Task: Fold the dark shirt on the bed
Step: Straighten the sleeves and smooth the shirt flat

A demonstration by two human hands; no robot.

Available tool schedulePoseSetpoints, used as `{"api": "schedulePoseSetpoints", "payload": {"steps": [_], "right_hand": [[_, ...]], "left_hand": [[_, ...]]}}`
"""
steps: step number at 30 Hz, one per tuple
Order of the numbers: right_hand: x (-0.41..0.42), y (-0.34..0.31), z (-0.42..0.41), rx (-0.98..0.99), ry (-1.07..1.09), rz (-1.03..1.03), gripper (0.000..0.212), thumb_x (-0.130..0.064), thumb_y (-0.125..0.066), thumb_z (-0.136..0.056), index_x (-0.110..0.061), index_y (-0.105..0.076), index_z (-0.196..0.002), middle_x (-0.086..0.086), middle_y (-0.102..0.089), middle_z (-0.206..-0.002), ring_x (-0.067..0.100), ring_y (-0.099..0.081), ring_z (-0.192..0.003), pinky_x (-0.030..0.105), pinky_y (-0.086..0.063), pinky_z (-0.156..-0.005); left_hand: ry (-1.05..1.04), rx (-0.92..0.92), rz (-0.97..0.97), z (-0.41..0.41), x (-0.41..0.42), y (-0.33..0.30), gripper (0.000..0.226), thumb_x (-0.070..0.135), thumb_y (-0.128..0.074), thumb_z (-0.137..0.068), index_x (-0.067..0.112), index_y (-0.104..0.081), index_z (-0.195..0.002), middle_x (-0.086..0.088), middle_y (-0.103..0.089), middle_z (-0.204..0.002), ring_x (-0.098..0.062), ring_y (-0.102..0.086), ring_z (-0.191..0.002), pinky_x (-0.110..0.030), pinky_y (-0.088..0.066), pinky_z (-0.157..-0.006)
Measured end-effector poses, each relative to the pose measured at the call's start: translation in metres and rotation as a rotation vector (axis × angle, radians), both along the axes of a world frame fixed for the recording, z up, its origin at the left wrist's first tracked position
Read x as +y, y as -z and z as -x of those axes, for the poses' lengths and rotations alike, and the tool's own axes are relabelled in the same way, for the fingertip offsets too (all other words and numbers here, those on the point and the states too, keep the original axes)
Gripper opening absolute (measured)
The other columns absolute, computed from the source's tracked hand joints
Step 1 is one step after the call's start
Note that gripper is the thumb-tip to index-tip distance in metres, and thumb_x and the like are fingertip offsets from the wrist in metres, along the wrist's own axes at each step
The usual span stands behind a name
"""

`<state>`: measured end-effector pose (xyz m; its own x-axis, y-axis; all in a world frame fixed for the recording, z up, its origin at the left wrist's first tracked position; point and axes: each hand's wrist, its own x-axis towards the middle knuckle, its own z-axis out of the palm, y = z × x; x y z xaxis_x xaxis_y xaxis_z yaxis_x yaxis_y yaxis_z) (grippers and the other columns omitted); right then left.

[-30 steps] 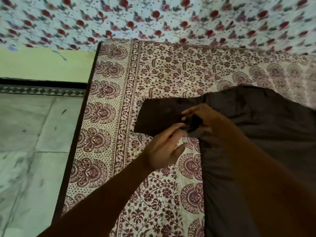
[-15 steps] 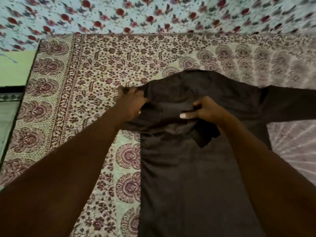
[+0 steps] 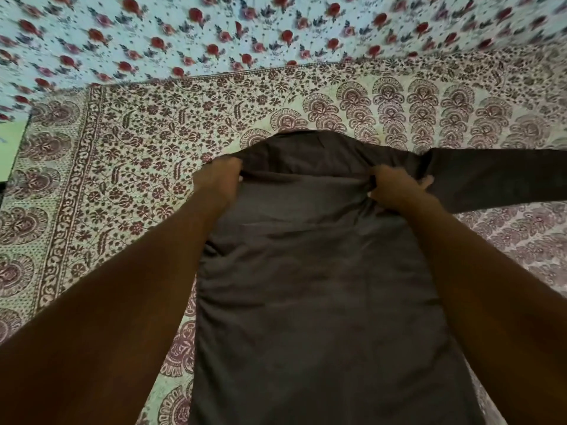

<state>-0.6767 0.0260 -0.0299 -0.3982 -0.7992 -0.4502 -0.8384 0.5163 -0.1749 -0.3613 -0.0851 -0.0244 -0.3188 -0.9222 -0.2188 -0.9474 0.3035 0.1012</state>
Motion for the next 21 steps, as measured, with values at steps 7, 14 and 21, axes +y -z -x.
{"api": "schedulePoseSetpoints", "payload": {"steps": [7, 14, 21], "right_hand": [[-0.009, 0.008, 0.037, -0.018, 0.047, -0.070, 0.041, -0.031, -0.058, -0.098, -0.010, -0.050, -0.132, 0.019, -0.052, -0.139, 0.042, -0.048, -0.129, 0.067, -0.028, -0.112], [-0.023, 0.013, 0.040, 0.310, 0.190, 0.136, 0.064, -0.015, -0.063, -0.089, -0.017, -0.036, -0.147, 0.023, -0.029, -0.156, 0.045, -0.021, -0.146, 0.070, -0.012, -0.114], [0.027, 0.059, -0.097, -0.109, 0.587, 0.290, 0.062, -0.044, -0.062, -0.093, -0.007, -0.042, -0.138, 0.022, -0.058, -0.128, 0.043, -0.058, -0.116, 0.048, -0.050, -0.093]], "left_hand": [[-0.025, 0.236, 0.055, 0.037, 0.004, 0.011, 0.020, 0.022, -0.050, -0.100, 0.015, -0.052, -0.119, -0.019, -0.062, -0.120, -0.044, -0.061, -0.106, -0.054, -0.053, -0.086], [-0.092, 0.490, -0.040, 0.077, -0.003, 0.031, 0.016, 0.015, -0.053, -0.096, 0.018, -0.057, -0.111, -0.011, -0.064, -0.114, -0.034, -0.061, -0.105, -0.048, -0.052, -0.088], [-0.057, 0.312, -0.069, 0.060, -0.021, 0.056, 0.030, 0.027, -0.056, -0.097, 0.021, -0.050, -0.126, -0.007, -0.054, -0.135, -0.034, -0.057, -0.119, -0.053, -0.049, -0.095]]}}
